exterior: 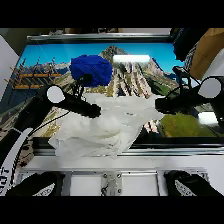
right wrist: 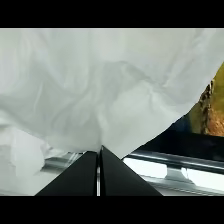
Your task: Fold the clothes and pants, and hang the long-sleeved shirts on hangers.
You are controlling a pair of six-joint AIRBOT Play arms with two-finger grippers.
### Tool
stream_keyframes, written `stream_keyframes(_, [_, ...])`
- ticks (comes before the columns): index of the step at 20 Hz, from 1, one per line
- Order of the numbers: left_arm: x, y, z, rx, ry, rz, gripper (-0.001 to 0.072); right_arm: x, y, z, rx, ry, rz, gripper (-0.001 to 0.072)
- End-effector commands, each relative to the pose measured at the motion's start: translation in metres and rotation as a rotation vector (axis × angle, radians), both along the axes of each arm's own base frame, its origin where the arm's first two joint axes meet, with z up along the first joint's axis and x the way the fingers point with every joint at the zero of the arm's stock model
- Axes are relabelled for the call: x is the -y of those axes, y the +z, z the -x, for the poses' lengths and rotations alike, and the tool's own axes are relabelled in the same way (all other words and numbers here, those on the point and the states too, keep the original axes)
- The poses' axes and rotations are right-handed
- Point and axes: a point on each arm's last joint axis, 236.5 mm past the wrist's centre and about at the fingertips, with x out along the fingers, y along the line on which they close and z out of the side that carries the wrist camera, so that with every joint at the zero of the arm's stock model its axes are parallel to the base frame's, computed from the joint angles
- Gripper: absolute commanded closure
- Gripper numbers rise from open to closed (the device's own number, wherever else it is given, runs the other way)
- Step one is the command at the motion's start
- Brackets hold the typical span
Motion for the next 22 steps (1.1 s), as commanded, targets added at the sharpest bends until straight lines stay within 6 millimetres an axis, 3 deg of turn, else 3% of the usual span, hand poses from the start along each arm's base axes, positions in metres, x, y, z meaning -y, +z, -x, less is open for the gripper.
stream_keyframes(1, [0.005, 0.017, -0.020, 0.068, 0.047, 0.035, 0.0120, -0.005, 0.000, -0.009, 0.024, -0.037, -0.038, 0.0703])
stream_keyframes(4, [0.012, 0.026, -0.020, 0.056, 0.087, 0.048, 0.0121, -0.004, 0.000, -0.009, 0.025, -0.038, -0.035, 0.0703])
stream_keyframes(9, [0.052, -0.023, 0.019, 0.062, 0.045, -0.036, 0.0121, -0.004, 0.000, -0.008, 0.023, -0.036, -0.035, 0.0703])
stream_keyframes(11, [0.068, -0.034, 0.024, 0.102, 0.016, -0.068, 0.0121, -0.004, 0.000, -0.008, 0.021, -0.036, -0.035, 0.0703])
stream_keyframes(16, [0.095, -0.059, 0.011, 0.078, -0.028, -0.152, 0.0122, -0.004, -0.003, 0.001, -0.015, -0.026, -0.027, 0.0703])
stream_keyframes(18, [0.093, -0.074, 0.011, 0.026, -0.039, -0.200, 0.0222, -0.003, -0.004, 0.005, -0.033, -0.022, -0.023, 0.0703])
stream_keyframes(22, [0.093, -0.093, 0.012, -0.014, -0.048, -0.238, 0.0222, -0.003, -0.004, 0.005, -0.034, -0.022, -0.023, 0.0703])
